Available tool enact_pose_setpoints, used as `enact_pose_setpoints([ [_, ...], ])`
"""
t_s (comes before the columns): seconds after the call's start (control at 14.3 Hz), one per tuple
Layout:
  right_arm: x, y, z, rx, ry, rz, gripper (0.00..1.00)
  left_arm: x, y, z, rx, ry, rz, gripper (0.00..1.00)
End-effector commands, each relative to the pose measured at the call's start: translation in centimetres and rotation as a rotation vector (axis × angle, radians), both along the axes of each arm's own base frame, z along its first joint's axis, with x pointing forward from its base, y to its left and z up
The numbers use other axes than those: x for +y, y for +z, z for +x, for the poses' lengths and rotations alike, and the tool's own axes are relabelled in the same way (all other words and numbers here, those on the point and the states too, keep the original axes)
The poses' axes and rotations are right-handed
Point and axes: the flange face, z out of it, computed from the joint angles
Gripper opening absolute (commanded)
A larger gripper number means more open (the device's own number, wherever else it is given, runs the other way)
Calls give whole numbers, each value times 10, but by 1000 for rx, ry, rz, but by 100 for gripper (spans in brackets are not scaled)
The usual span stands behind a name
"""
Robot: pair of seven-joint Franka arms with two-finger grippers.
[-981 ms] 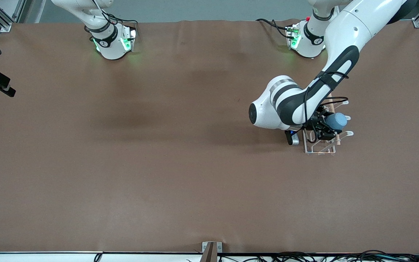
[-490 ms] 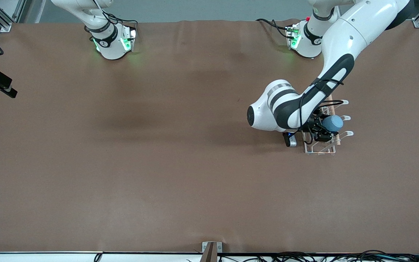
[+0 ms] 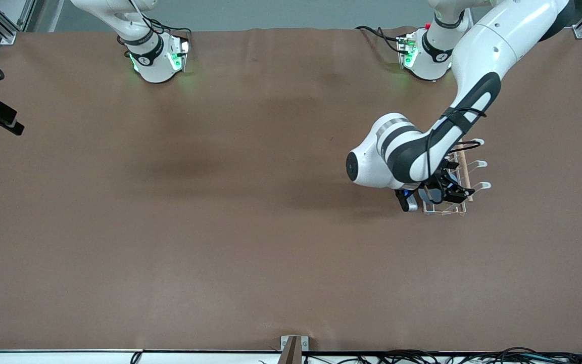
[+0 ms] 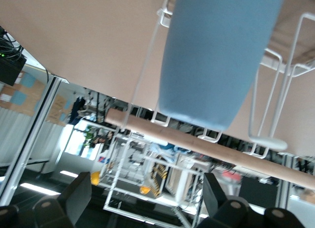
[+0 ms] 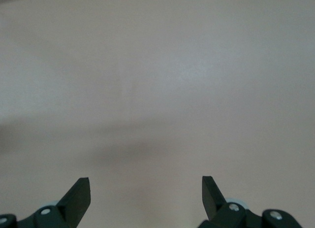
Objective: Hang cup on cup holder
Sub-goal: 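Open the left gripper and lift it off the hung cup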
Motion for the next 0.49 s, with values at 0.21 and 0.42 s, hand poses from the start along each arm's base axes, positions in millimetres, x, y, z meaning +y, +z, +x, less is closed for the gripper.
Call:
enact_pose_setpoints([
  [0.21, 3, 3, 2, 5, -27, -12, 100, -8, 145, 43, -205, 212, -303, 100],
  [0.42, 0, 2, 1, 8, -19, -12, 100, -7, 204, 39, -364, 330, -402, 100],
])
